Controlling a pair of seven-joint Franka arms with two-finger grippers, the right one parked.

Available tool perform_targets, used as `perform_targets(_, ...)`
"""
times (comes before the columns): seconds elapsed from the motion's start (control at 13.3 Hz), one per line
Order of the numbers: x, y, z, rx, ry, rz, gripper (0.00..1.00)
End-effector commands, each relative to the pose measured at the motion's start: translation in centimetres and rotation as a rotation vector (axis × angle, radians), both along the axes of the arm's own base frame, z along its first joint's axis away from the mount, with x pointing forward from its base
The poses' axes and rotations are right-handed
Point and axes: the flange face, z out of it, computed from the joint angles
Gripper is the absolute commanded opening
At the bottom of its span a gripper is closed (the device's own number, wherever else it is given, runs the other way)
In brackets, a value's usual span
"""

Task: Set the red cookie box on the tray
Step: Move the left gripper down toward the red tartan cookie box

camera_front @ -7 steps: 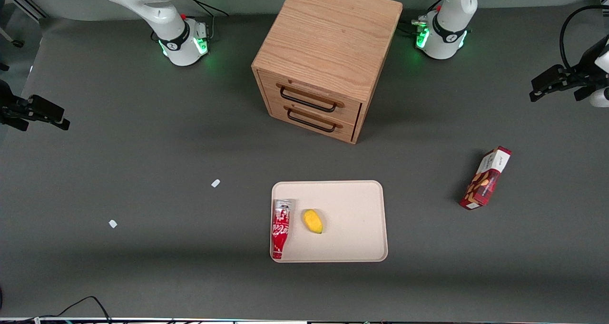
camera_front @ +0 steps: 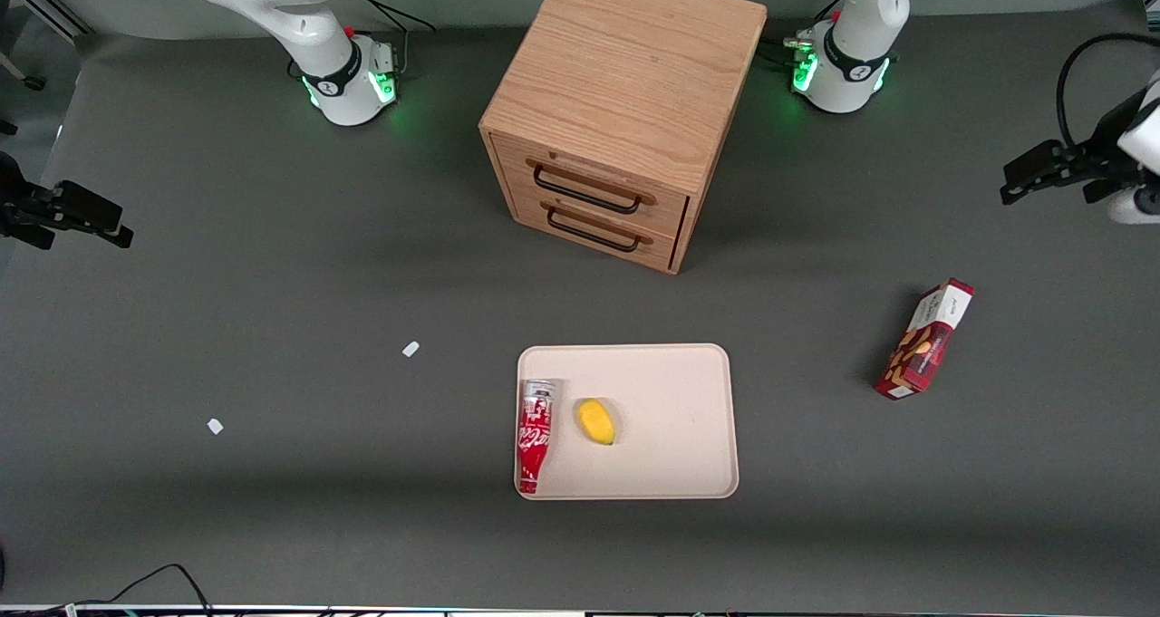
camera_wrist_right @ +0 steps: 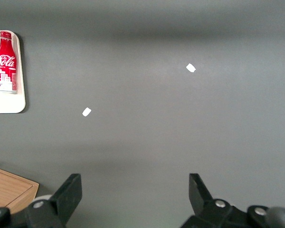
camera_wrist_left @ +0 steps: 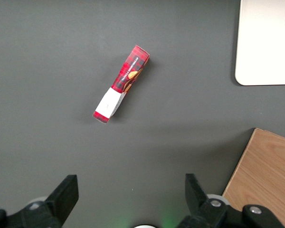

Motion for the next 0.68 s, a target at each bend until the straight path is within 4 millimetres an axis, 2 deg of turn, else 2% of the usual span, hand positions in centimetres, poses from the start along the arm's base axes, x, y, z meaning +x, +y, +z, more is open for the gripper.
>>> perform_targets(0.0, 2.2, 0.1, -5.0, -0.004, 0.052, -0.097, 1.0)
perform_targets(0.23, 4.1, 0.8, -11.6, 0.024, 0.075, -0.186, 1.0)
perform_targets(0.45, 6.0, 1.0, -18.0, 0.039, 0.124, -0.352, 1.0)
perform_targets(0.6, 5.5, 1.0, -22.3, 0.053, 0.105, -0.411, 1.0)
